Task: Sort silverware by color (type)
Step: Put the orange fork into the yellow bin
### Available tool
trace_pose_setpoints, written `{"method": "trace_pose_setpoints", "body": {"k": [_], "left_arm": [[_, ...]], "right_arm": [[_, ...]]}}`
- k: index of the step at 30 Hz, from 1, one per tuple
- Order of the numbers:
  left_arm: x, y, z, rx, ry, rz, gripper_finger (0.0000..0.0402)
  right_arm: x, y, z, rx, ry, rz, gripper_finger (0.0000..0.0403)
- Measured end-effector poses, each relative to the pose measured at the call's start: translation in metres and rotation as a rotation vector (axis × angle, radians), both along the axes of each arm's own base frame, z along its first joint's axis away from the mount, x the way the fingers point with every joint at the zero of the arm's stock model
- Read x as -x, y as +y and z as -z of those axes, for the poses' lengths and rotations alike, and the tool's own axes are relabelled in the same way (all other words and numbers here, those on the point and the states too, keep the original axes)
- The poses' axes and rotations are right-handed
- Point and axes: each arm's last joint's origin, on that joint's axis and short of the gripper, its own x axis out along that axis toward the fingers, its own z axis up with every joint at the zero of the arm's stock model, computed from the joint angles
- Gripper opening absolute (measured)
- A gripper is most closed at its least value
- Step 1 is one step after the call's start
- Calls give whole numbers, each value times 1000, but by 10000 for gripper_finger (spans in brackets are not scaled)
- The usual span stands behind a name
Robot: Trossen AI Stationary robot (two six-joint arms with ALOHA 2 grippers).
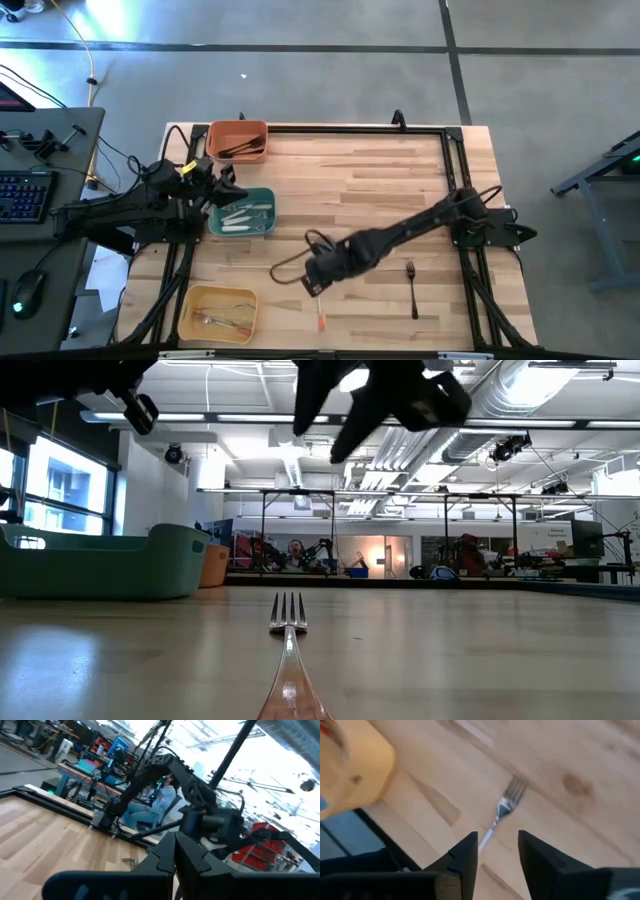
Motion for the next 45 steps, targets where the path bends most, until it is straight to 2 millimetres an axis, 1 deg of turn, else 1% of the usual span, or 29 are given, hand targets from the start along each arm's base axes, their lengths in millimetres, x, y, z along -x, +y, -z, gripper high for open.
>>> {"method": "trace_pose_setpoints", "body": {"k": [2,5,11,15,17,25,34,37,40,43,45], "left_arm": [[0,0,0,-3,1,13,0],[0,0,0,-3,0,12,0],[0,0,0,-2,0,6,0],[0,0,0,15,0,8,0],[0,0,0,17,0,9,0],[0,0,0,41,2,13,0],[0,-1,0,36,7,31,0],[0,-1,0,31,11,34,0],[0,-1,1,21,15,35,0],[0,-1,2,19,20,34,0],[0,-1,2,15,26,34,0]], "right_arm": [[1,10,10,-11,31,27,126],[2,18,19,-22,67,75,127],[3,14,29,-22,133,122,127],[-1,15,35,-44,141,119,127],[-6,15,37,-65,111,120,127],[-20,21,65,-108,98,115,127],[-25,25,88,-116,126,117,127],[-30,28,100,-141,125,103,127],[-32,28,107,-167,148,110,126],[-31,28,108,-166,155,134,116],[-31,27,106,-149,156,146,97]]}}
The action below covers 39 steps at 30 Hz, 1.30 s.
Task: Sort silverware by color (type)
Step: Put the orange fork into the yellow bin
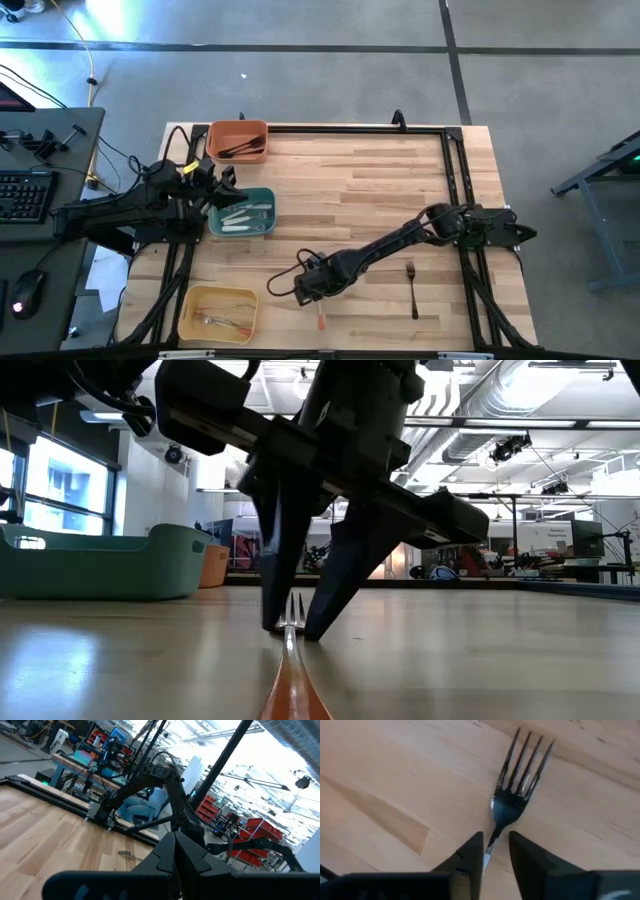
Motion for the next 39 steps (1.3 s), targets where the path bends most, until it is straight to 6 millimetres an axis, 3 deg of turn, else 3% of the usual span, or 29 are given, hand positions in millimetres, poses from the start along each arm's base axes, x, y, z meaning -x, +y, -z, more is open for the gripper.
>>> {"method": "trace_pose_setpoints", "body": {"k": [6,11,18,24,26,30,39], "left_arm": [[0,0,2,5,17,0,0],[0,0,2,7,23,0,0],[0,-2,2,-1,26,60,3],[0,-2,4,9,40,83,18],[0,-2,4,9,41,84,22],[0,-2,4,8,41,86,28],[0,-3,4,24,55,117,28]], "right_arm": [[-8,-4,-10,42,-37,-27,11],[-21,-15,-28,59,-107,-26,11],[-40,-27,-90,141,-275,-63,2],[-41,-45,-144,202,-347,-7,2],[-40,-48,-142,204,-327,1,3],[-39,-43,-119,174,-248,-4,22],[-52,-29,-65,98,-148,0,119]]}}
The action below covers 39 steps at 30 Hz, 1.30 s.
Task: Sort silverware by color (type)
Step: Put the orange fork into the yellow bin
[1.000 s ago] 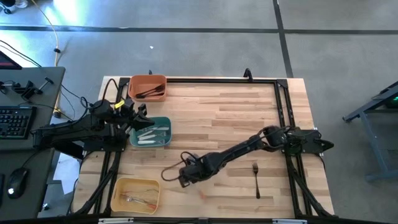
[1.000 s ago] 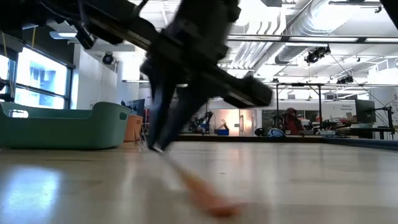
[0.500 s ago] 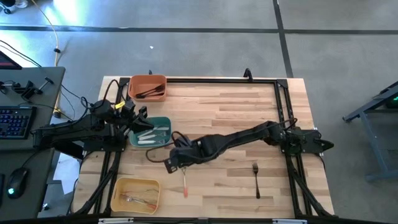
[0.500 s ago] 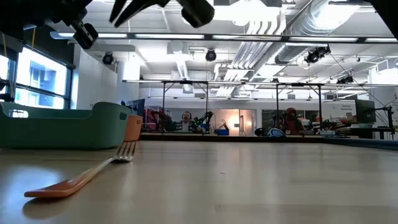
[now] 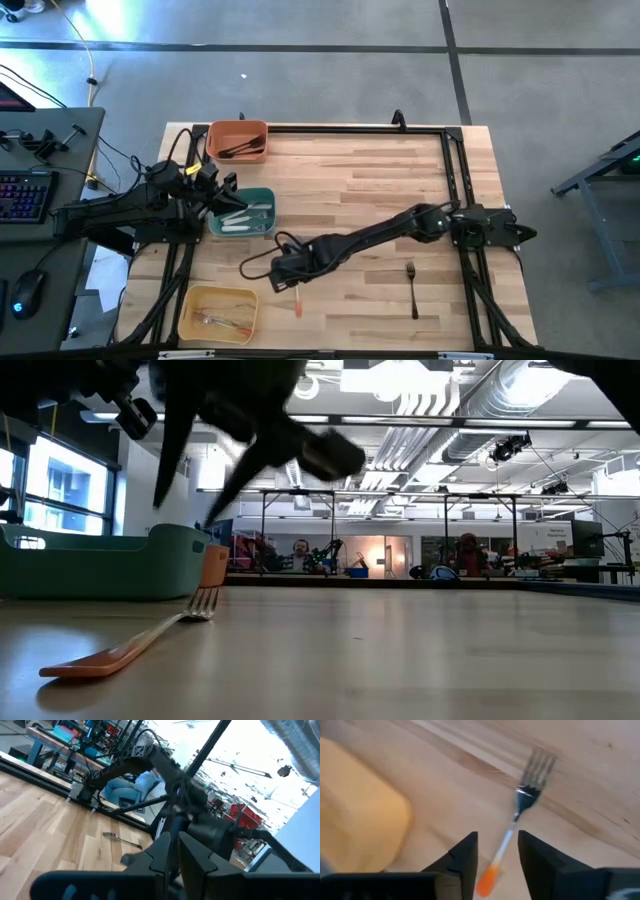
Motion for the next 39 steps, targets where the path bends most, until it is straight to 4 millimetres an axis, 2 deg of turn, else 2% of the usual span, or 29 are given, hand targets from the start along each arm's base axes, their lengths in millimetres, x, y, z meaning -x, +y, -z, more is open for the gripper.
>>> {"method": "trace_pose_setpoints", "body": {"k": [3,11,17,31,39], "left_arm": [[0,0,1,2,7,0,28],[0,0,2,7,24,1,28],[0,0,4,11,41,2,28],[0,0,4,7,43,2,28],[0,0,5,4,54,13,29]], "right_arm": [[-3,1,18,-5,41,16,132],[-5,2,41,14,95,16,125],[-4,1,51,23,136,15,112],[-8,3,49,-13,107,51,104],[-9,4,63,-26,136,49,103]]}}
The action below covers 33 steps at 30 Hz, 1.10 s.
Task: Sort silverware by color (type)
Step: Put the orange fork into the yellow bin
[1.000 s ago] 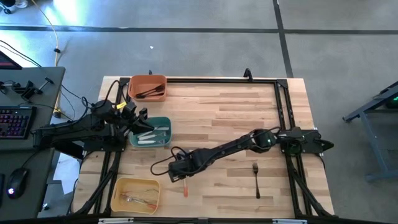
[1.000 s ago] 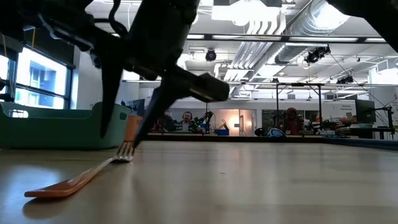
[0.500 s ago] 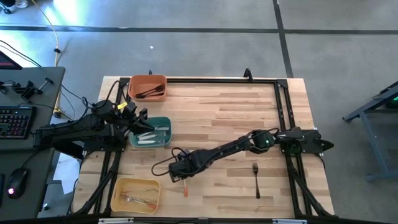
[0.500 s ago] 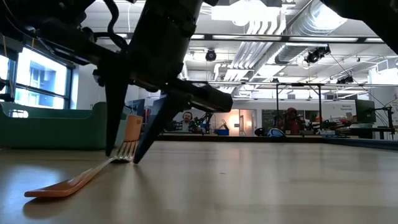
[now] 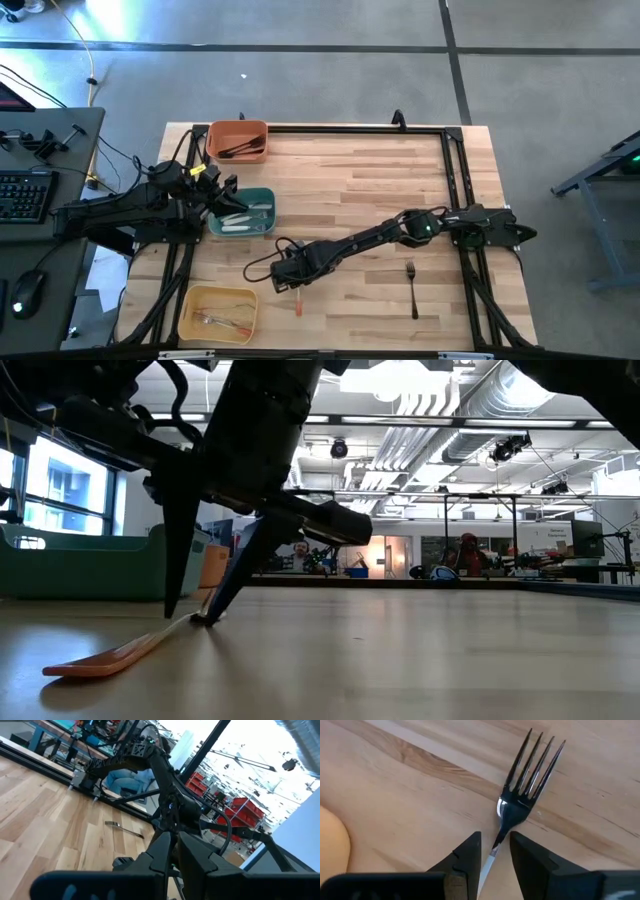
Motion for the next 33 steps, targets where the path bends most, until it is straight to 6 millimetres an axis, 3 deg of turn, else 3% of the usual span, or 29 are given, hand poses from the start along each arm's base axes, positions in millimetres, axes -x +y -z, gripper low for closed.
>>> {"method": "trace_pose_setpoints", "body": {"k": [6,16,26,33], "left_arm": [[0,0,1,4,15,7,27],[0,0,1,14,19,10,26],[0,-1,3,9,29,47,26],[0,-1,5,23,54,46,25]], "right_arm": [[3,-1,2,0,45,10,94],[7,-1,4,-43,101,-31,5],[2,-2,-5,-20,52,-87,2],[0,-8,-27,53,-42,-50,0]]}}
